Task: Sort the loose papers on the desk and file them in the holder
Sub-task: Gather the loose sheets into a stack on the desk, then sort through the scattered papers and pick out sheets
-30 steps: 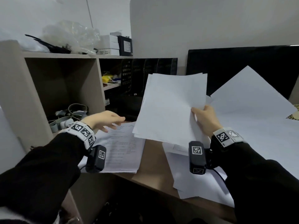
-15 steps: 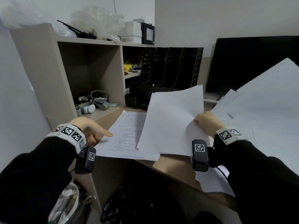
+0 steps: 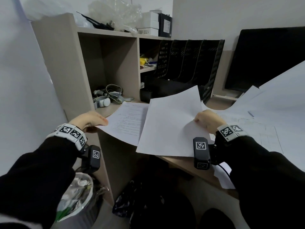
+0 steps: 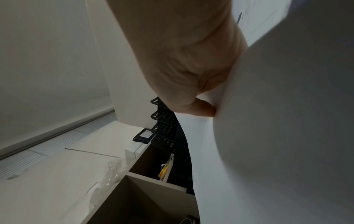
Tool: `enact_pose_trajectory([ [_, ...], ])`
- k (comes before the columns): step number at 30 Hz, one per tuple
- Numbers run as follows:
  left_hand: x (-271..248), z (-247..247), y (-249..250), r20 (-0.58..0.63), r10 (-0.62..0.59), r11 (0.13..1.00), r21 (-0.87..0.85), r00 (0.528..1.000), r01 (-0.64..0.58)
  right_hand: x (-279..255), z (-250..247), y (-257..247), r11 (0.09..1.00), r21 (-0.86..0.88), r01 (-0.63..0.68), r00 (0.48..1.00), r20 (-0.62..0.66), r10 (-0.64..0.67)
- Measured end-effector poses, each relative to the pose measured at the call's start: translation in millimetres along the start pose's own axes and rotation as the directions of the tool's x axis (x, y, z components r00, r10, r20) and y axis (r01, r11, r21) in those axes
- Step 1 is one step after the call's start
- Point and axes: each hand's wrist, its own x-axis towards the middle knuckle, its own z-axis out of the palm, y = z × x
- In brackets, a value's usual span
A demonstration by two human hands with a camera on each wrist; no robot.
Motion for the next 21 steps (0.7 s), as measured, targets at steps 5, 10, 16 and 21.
enact_pose_trajectory([
  [5,6,-5,-16,-0.122,0.034,0.997,0.077,0.992,-0.024,-8,15,-5,0.995,-0.078,-0.056,0.997,0.047,0.060],
  [10,13,-7,-26,-0.169,0.059,0.991,0.125,0.984,-0.038,-11,20,-7,0.987,-0.142,-0.075,0.996,0.043,0.082],
  [16,9,-8,-20,-0.214,0.064,0.973,0.231,0.975,-0.013,-19,8,-9,0.962,-0.267,-0.050,0.999,0.002,0.052],
  [21,-5,-5,15,-0.262,0.095,0.911,0.412,0.960,0.022,-24,5,-15,0.940,-0.322,-0.108,0.994,-0.008,0.112],
])
